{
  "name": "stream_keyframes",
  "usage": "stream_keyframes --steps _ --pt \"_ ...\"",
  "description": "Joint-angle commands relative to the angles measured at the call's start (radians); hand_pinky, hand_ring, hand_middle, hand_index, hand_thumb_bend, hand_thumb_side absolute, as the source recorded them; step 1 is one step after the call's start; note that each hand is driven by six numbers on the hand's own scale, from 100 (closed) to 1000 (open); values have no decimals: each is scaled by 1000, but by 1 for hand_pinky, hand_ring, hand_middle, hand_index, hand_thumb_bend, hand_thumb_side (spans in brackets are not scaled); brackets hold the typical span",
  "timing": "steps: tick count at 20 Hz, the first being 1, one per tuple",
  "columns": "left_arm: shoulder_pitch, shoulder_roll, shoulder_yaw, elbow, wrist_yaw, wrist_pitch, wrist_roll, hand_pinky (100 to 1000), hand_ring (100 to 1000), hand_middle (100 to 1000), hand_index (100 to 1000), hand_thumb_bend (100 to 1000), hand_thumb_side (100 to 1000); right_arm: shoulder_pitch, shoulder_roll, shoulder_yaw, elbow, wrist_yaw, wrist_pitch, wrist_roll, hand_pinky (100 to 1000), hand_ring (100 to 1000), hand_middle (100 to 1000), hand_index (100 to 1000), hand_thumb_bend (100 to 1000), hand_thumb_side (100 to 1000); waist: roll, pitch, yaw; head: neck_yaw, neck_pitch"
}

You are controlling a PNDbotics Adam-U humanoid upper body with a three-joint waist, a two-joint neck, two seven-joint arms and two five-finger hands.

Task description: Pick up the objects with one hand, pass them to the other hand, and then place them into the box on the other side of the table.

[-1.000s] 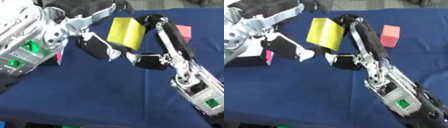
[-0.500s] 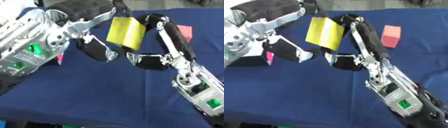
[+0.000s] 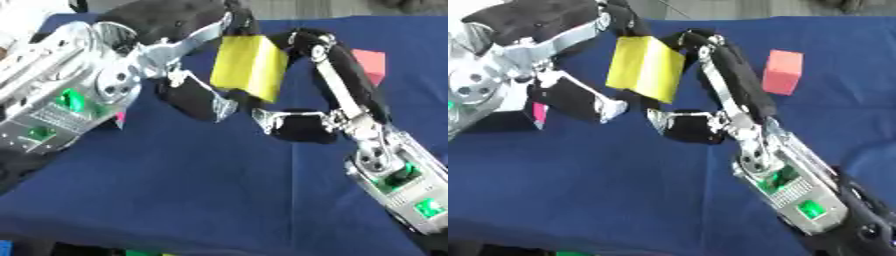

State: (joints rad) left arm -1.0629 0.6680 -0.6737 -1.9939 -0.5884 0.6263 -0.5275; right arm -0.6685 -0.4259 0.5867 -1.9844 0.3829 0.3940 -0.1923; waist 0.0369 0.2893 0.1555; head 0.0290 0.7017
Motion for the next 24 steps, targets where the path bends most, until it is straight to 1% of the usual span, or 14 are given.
stream_keyframes --steps 1,2,3,6,7,9,10,12,13,14,15,17,21,24 --pt "-14 7 3 -6 19 13 19 750 659 562 702 160 157 -8 -8 0 -16 -6 -8 1 792 572 422 513 100 100 0 -15 0 4 0" --pt "-14 7 2 -6 23 14 21 744 647 548 688 143 146 -8 -8 0 -16 -6 -7 -2 792 572 421 513 100 100 1 -15 0 4 1" --pt "-14 7 0 -6 25 15 21 733 624 519 660 100 132 -8 -9 1 -16 -8 -6 -4 791 573 422 514 100 100 1 -15 -1 5 1" --pt "-12 9 0 -6 28 15 27 718 593 462 592 100 137 -6 -12 1 -16 -8 1 -7 789 594 456 548 100 100 1 -16 -2 6 2" --pt "-10 14 0 -6 26 14 29 711 584 451 569 100 121 -4 -14 0 -16 -5 10 -8 786 622 504 605 100 100 2 -17 -2 6 3" --pt "-3 31 4 -6 16 7 29 707 570 437 542 100 100 -1 -19 2 -16 6 39 3 812 728 629 730 251 100 2 -18 -4 6 3" --pt "4 45 10 -6 8 0 28 708 567 430 533 100 100 0 -24 3 -16 18 59 20 834 768 692 784 269 127 3 -18 -4 6 4" --pt "21 78 27 -6 -8 -20 23 712 559 411 510 100 100 1 -30 2 -16 50 95 61 862 831 782 863 238 231 5 -20 -7 6 4" --pt "31 96 37 -6 -15 -31 23 718 553 401 502 107 100 1 -33 0 -16 66 107 77 868 845 804 875 226 257 5 -21 -8 7 4" --pt "47 116 48 -6 -17 -42 26 721 546 391 493 100 100 1 -36 -4 -16 79 118 89 876 864 828 889 146 343 6 -21 -10 8 3" --pt "62 134 60 -6 -14 -51 31 719 547 387 490 149 100 0 -38 -7 -16 91 126 97 878 871 838 898 180 359 6 -22 -12 9 2" --pt "93 165 82 -6 5 -67 45 717 544 376 482 149 100 -2 -44 -9 -16 108 139 117 882 880 851 905 162 406 6 -22 -15 9 -2" --pt "145 215 118 -6 52 -66 79 717 539 369 477 149 100 0 -50 -11 -16 129 140 142 883 882 857 907 157 437 4 -20 -20 13 -10" --pt "187 253 146 -6 80 -67 111 716 539 367 477 135 100 2 -57 -16 -16 136 137 149 882 881 856 906 161 432 2 -17 -25 20 -14"
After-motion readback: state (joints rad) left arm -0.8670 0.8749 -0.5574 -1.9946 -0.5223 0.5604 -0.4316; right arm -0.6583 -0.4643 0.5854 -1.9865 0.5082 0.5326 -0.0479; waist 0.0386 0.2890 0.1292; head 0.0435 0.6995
